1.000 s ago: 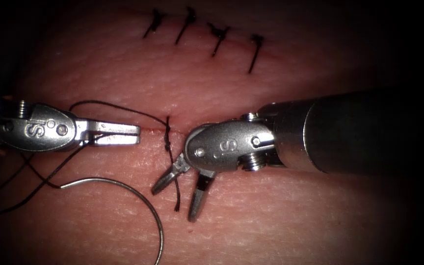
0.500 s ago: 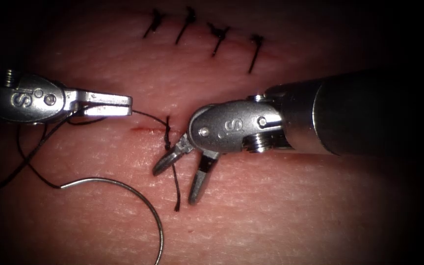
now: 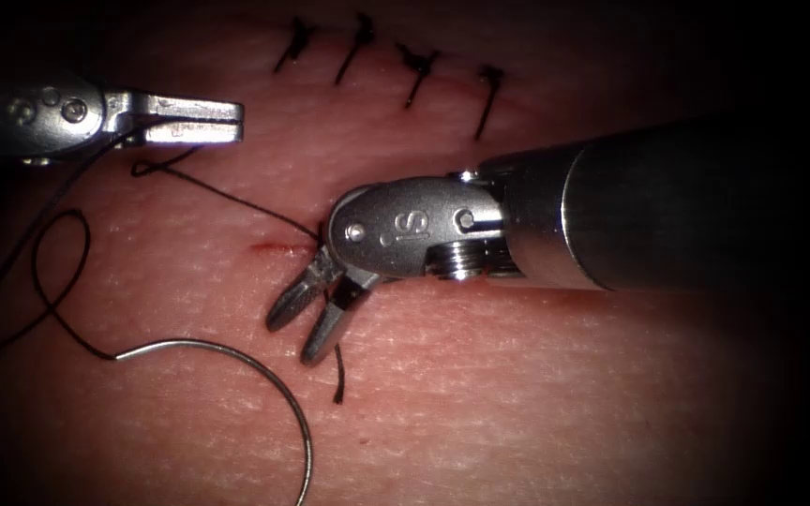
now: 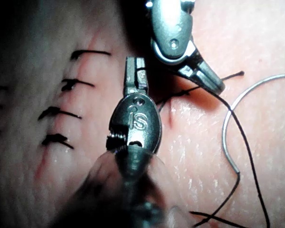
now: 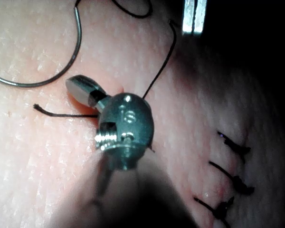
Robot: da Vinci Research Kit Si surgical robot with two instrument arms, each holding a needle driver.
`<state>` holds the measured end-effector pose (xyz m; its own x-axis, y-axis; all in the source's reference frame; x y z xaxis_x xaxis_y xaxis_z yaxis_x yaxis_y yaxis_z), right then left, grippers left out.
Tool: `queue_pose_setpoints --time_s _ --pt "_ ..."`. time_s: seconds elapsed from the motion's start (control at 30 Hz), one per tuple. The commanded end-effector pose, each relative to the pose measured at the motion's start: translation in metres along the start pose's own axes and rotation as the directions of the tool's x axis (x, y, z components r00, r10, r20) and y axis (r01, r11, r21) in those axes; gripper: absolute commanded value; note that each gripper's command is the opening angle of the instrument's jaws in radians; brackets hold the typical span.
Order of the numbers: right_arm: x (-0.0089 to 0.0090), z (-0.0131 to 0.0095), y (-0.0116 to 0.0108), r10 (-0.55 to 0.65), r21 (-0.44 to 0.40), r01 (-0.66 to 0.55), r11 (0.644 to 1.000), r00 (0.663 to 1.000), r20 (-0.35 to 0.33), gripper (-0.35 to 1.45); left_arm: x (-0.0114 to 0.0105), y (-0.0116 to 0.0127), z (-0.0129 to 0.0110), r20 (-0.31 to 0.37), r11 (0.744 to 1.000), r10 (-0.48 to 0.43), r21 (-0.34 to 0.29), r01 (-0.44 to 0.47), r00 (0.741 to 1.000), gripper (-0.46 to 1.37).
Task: Wound Closure
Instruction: Wrap the suture clockwise using the left gripper around the right gripper.
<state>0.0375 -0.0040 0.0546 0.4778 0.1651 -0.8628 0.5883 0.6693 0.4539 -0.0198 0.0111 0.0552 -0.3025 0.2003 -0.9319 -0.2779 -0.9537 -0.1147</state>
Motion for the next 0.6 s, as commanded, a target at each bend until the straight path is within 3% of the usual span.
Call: queue_pose_setpoints --time_s 0.03,0.4,0.6 --pt "0.0000 0.0002 0.0001 0.006 -0.015 -0.006 1.000 1.000 -0.009 -0.35 0.0002 -0.0001 0.0000 -0.001 1.000 0.006 0.002 -0.006 1.000 -0.35" --pt "-0.0004 0.0014 0.0014 0.062 -0.122 -0.071 0.990 0.995 -0.076 -0.35 0.0028 0.0001 -0.0006 -0.036 0.999 0.031 0.042 -0.030 0.999 -0.35" --pt "-0.0009 0.0010 0.0022 0.111 -0.225 -0.152 0.962 0.976 -0.187 -0.35 0.0044 0.0003 -0.0006 -0.063 0.996 0.051 0.074 -0.047 0.997 -0.35"
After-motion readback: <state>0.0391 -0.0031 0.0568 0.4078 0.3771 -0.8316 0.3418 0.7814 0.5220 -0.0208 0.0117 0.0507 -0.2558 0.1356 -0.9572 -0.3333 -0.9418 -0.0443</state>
